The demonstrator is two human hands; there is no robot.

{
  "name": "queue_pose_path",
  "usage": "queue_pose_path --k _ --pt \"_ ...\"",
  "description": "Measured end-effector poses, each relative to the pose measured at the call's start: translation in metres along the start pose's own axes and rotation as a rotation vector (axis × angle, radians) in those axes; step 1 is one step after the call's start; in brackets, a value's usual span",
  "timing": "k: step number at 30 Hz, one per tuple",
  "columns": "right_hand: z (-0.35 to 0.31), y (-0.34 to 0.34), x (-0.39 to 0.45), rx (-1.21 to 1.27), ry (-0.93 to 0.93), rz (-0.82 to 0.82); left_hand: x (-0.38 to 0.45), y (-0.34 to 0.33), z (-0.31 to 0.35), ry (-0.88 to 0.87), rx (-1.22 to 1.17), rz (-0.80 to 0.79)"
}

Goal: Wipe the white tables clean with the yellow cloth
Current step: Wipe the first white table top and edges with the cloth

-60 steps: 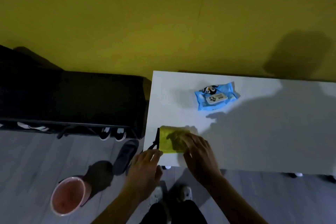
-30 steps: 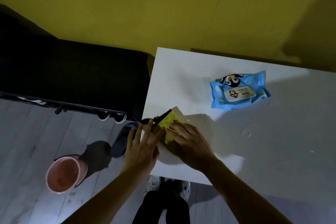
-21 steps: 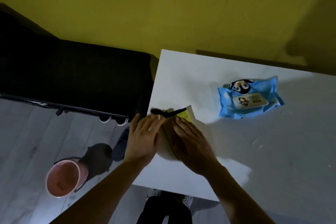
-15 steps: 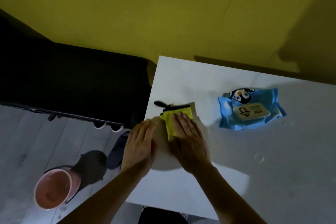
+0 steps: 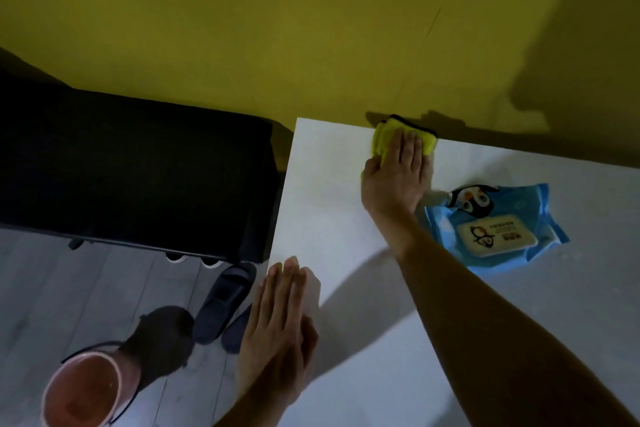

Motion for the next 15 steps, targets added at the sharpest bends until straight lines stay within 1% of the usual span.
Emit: queue_pose_path --k 1,3,4,7,9,11,13,15 --pt "-0.002 -0.001 0.003 -0.005 -0.027 0.005 0.001 0.0 0.001 0.001 0.005 -0.004" --pt "-0.011 -0.004 0.0 -0.009 0.018 -0.005 0.0 0.0 0.002 -0.003 0.016 -0.018" --pt "-0.02 -0.004 -0.004 -0.005 0.091 -0.023 -0.001 0.001 0.003 -0.011 0.02 -0.019" --pt "-0.065 -0.01 -0.023 0.053 0.393 -0.074 -0.001 0.001 0.001 -0.018 0.026 -0.027" --pt "-0.094 -0.014 -0.035 0.116 0.494 -0.101 -0.001 -0.001 0.001 -0.013 0.032 -0.04" --pt "-0.105 -0.013 -0.038 0.137 0.538 -0.125 -0.001 -0.002 0.0 -0.013 0.042 -0.05" --pt "-0.094 -0.011 -0.035 0.107 0.548 -0.118 0.0 -0.004 0.0 -0.02 0.036 -0.033" --pt "-0.064 -0.008 -0.026 0.071 0.441 -0.085 0.0 -0.006 -0.001 -0.025 0.023 -0.015"
Point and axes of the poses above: each hand's wrist, its own x-axis towards the middle knuckle, its own y-axis out of the back of the hand, z = x × y, the point moved 1 cm from there along x, towards the middle knuckle, and after that the axes turned 3 degrees about -x, right-handed, at the moved point
